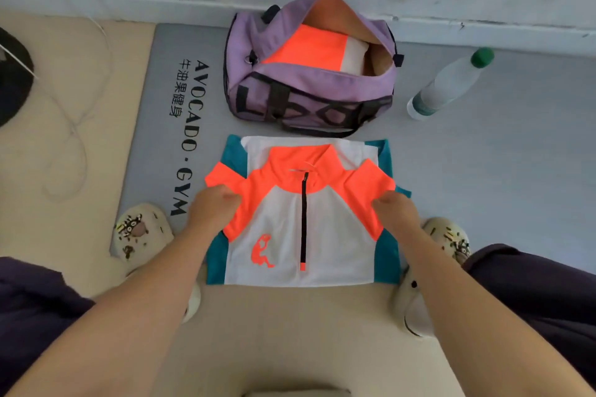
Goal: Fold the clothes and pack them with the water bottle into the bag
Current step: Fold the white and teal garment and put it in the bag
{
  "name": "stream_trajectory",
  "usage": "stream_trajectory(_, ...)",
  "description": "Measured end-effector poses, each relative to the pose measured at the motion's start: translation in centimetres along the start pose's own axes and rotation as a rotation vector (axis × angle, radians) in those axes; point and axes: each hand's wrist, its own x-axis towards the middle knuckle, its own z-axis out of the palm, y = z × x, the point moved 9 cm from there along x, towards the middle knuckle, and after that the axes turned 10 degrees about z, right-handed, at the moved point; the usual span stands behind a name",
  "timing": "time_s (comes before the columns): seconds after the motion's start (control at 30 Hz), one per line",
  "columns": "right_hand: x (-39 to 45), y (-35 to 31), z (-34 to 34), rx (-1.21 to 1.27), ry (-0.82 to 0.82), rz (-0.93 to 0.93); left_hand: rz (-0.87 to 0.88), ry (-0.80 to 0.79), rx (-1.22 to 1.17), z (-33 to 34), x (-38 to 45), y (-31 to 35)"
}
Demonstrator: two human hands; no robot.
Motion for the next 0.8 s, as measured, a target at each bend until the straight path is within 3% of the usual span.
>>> stream_trajectory(0.1, 1.2, -3.5, 0.3, -0.045, 0.135, -0.182, 0.264, 0.087, 0.13, 0.5, 2.8, 3.1)
stream_trajectory(0.17, 1.9, -5.5, 0.4, -0.101, 0.208, -0.288, 0.406, 0.044, 0.228, 1.8, 4.3, 4.8)
stream_trajectory(0.37, 4.0, -8.6, 2.2, -0.37, 0.208, -0.509, 0.453, -0.056, 0.61, 2.7, 7.2, 3.6)
stream_trajectory(0.43, 5.0, -8.3, 2.1, -0.499, 0.263, -0.49, 0.399, -0.061, 0.67, 1.8, 7.7, 1.8)
stream_trajectory(0.6, 7.6, -5.6, 0.1, -0.654, 0.266, -0.305, 0.099, 0.104, 0.745, -2.2, 8.5, -2.2)
stream_trajectory(0.67, 7.9, -4.0, -1.9, -0.664, 0.359, -0.201, 0.055, 0.172, 0.724, -2.9, 8.6, -1.8)
stream_trajectory(0.73, 7.5, -2.5, -3.9, -0.631, 0.467, -0.056, 0.181, 0.253, 0.616, -2.8, 8.6, 0.6)
stream_trajectory(0.8, 7.0, -2.7, -4.3, -0.612, 0.505, -0.037, 0.398, 0.251, 0.435, -1.5, 8.3, 3.9)
